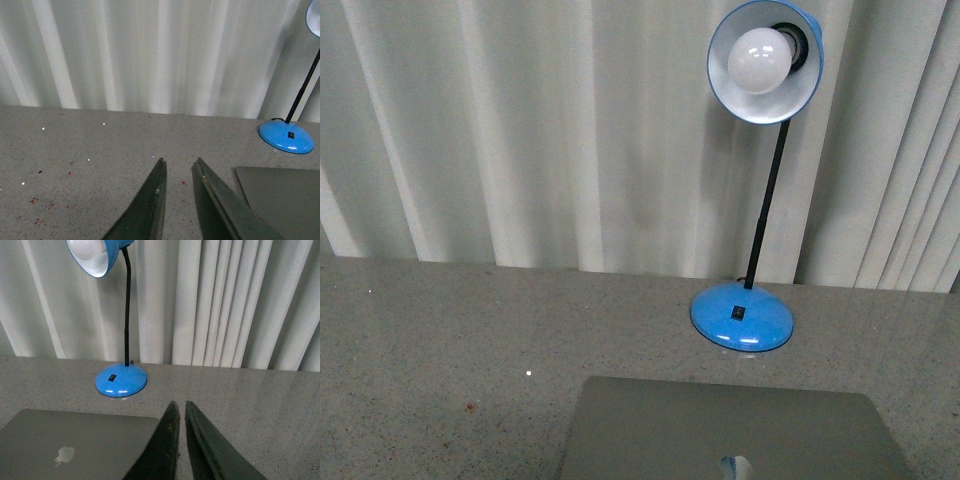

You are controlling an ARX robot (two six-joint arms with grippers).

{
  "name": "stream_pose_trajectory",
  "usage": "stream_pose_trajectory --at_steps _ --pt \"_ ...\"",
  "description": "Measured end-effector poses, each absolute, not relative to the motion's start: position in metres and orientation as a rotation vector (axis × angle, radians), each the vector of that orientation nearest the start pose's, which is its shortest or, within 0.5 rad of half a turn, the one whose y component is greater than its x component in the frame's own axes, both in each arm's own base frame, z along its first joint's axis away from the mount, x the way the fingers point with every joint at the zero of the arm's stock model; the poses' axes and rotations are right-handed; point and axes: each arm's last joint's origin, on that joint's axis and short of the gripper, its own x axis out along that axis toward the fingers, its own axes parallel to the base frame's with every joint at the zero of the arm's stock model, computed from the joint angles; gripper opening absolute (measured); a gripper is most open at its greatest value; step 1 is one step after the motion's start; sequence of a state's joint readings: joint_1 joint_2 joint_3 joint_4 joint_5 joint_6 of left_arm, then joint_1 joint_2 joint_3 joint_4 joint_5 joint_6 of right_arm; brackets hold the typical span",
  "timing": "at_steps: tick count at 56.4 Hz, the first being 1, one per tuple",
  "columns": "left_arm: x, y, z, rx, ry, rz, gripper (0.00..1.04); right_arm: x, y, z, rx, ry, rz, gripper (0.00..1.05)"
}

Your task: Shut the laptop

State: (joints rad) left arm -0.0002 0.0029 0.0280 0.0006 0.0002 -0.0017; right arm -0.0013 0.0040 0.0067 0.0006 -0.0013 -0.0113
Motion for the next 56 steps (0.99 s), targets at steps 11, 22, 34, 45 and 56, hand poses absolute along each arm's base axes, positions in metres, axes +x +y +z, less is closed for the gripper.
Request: stream_pose_trajectory --at_steps 11,22,34,45,56 --pt "0.0961 0.0000 0.1729 -0.002 -0.026 0.000 0.71 0.0975 -0.0001 0.1655 -0.011 -0.003 0.000 0.66" --pt "0.0961 0.0000 0.1729 -0.001 -0.026 0.000 0.98 0.0975 -0.0001 0.1655 -0.010 -0.003 0.000 0.98" --pt "0.0961 0.0000 0.1729 -0.001 -0.026 0.000 0.98 0.0975 -0.0001 0.1655 -0.011 -0.003 0.000 0.97" --pt "0.0961 0.0000 0.1729 -0.001 -0.026 0.000 0.98 0.0975 -0.0001 0.1655 -0.011 -0.003 0.000 0.97" --pt "0.0961 0.0000 0.1729 -0.001 -0.026 0.000 0.98 0.0975 -0.0001 0.1655 -0.011 -0.003 0.000 0.97"
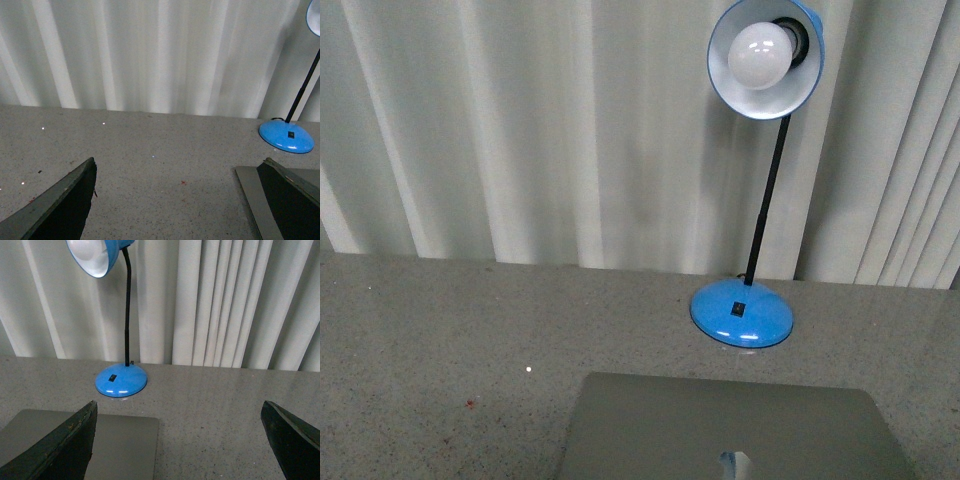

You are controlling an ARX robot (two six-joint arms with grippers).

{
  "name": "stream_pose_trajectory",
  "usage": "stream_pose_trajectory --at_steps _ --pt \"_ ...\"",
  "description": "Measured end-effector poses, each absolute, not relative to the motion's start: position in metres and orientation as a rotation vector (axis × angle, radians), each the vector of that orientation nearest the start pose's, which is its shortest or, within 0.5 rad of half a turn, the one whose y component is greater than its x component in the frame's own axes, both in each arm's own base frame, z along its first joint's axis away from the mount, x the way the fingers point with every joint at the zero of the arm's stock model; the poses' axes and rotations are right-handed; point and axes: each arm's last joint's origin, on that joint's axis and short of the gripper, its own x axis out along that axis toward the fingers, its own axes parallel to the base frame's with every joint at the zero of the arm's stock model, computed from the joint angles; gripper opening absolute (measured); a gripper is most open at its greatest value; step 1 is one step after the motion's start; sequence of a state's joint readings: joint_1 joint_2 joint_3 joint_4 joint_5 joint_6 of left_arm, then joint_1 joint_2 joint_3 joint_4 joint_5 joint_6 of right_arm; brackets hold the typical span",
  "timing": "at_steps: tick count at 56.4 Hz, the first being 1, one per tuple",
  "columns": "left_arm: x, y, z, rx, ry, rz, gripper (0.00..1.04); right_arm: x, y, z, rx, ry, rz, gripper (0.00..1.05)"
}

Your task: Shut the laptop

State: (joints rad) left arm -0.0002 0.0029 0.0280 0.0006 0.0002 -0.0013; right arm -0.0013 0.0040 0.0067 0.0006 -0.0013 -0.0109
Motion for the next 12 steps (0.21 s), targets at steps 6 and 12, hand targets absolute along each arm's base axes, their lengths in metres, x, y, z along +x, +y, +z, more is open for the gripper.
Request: stream_pose_trajectory --at_steps 6,12 --pt "0.0961 0.0000 0.1729 -0.001 -0.026 0.000 0.98 0.0975 -0.0001 0.1655 -0.011 -0.003 0.000 0.97" --pt "0.0961 0.0000 0.1729 -0.001 -0.026 0.000 0.98 0.0975 -0.0001 0.1655 -0.011 -0.003 0.000 0.97"
